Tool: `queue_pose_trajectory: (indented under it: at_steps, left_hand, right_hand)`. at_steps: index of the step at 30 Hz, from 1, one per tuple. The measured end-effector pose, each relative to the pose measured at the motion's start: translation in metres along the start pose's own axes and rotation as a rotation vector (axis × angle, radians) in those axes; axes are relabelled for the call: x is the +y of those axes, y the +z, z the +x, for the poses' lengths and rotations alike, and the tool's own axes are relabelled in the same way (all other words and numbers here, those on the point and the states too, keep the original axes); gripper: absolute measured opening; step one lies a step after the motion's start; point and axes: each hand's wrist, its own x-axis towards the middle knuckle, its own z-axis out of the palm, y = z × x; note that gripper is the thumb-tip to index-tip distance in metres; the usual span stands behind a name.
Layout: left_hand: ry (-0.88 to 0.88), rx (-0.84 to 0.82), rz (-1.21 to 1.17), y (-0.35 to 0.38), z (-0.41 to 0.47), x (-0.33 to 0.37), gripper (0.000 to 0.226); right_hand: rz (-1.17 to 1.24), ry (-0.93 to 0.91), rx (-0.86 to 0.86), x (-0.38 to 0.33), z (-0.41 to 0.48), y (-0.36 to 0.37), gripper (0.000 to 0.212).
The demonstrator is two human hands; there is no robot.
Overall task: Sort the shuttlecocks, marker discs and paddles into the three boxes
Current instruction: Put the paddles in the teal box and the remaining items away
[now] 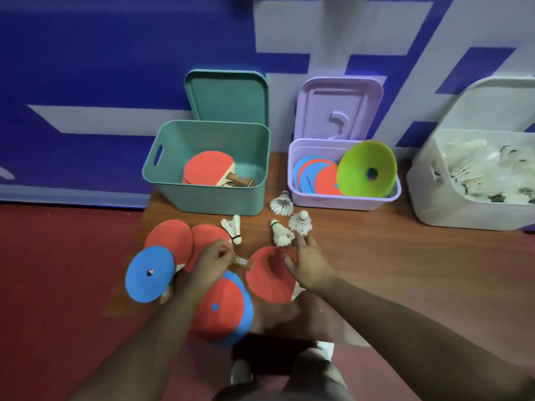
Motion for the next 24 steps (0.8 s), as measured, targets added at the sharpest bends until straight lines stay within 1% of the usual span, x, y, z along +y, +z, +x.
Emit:
queue_pose_trajectory:
  at_steps: [1, 3, 5, 6, 8, 10, 13, 16, 18, 21, 23, 24]
  left_hand:
    - [-0.011, -0.009, 0.042, -0.006, -0.006, -0.014, 0.008]
    - [-0.016, -0.011, 0.129, -0.021, -0.019, -0.047, 0.02]
    - [-0.012, 0.006, 0.153, -0.029, -0.027, -0.075, 0.024]
    - [-0.022, 0.018, 0.181, -0.031, -0.032, -0.087, 0.025]
    - [-0.054, 0.041, 0.249, -0.032, -0.039, -0.104, 0.032]
    - [-0.11, 0.029, 0.335, -0.029, -0.042, -0.114, 0.047]
    - [-0.251, -0.01, 0.383, -0.019, -0.05, -0.117, 0.06]
    - [-0.325, 0.004, 0.314, -0.007, -0.051, -0.12, 0.068]
    - [-0.367, 0.023, 0.238, -0.001, -0.047, -0.121, 0.064]
    - [-0.399, -0.005, 0.123, 0.004, -0.041, -0.123, 0.048]
    - [-0.401, -0.033, 0.077, 0.004, -0.039, -0.126, 0.037]
    - [-0.407, -0.033, 0.058, 0.003, -0.038, -0.127, 0.032]
  right_hand:
    - [0.009, 0.012, -0.026, -0.007, -0.005, 0.013, 0.053]
    - [0.025, 0.032, -0.081, -0.027, -0.014, 0.042, 0.048]
    - [0.076, 0.093, -0.141, -0.043, -0.021, 0.068, 0.042]
    - [0.096, 0.125, -0.173, -0.05, -0.025, 0.079, 0.043]
    - [0.122, 0.185, -0.244, -0.059, -0.028, 0.103, 0.055]
    - [0.164, 0.241, -0.284, -0.064, -0.031, 0.121, 0.067]
    - [0.252, 0.379, -0.274, -0.068, -0.032, 0.139, 0.073]
    - [0.468, 0.494, -0.216, -0.071, -0.029, 0.148, 0.059]
    - [0.614, 0.551, -0.186, -0.072, -0.025, 0.152, 0.05]
    - [0.826, 0.598, -0.186, -0.07, -0.023, 0.151, 0.036]
    - [0.973, 0.634, -0.228, -0.07, -0.024, 0.147, 0.034]
    - [0.994, 0.638, -0.244, -0.069, -0.024, 0.145, 0.033]
